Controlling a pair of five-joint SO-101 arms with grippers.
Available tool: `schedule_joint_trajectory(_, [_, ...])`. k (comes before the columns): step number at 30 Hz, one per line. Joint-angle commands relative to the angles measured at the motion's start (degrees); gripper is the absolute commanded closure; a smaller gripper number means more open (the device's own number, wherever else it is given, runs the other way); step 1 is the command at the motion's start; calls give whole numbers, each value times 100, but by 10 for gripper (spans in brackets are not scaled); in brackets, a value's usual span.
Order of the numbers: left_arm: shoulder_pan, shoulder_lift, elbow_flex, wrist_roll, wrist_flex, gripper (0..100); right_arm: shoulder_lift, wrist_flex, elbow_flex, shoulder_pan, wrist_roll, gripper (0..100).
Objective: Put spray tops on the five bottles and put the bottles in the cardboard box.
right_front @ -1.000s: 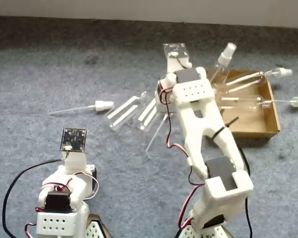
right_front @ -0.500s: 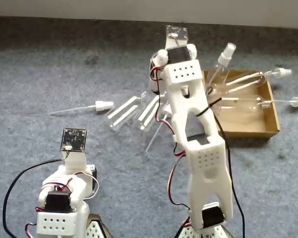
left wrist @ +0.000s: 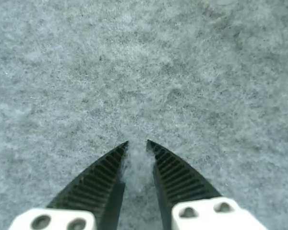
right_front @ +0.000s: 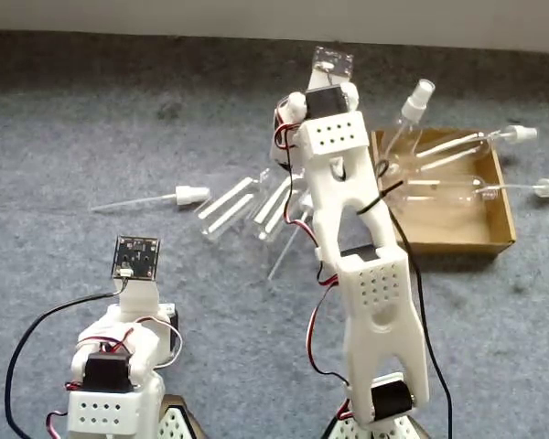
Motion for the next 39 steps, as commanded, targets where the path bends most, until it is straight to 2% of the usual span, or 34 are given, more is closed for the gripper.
schedule_joint_trajectory(1, [66, -57, 119, 9, 26, 995, -145, -356, -347, 22, -123, 670])
schedule_joint_trajectory(6, [66, -57, 119, 9, 26, 995, -198, -532, -391, 31, -123, 670])
schedule_joint_trajectory(12, [66, -57, 119, 9, 26, 995, -470, -4, -497, -171, -70, 670])
schedule_joint_trajectory(18, [66, -57, 119, 9, 26, 995, 110, -48, 198, -268, -114, 670])
schedule_joint_trajectory(28, [66, -57, 119, 9, 26, 995, 1244, -110, -374, -321, -114, 670])
schedule_joint_trajectory(39, [66, -57, 119, 9, 26, 995, 1305, 127, -435, -268, -97, 675])
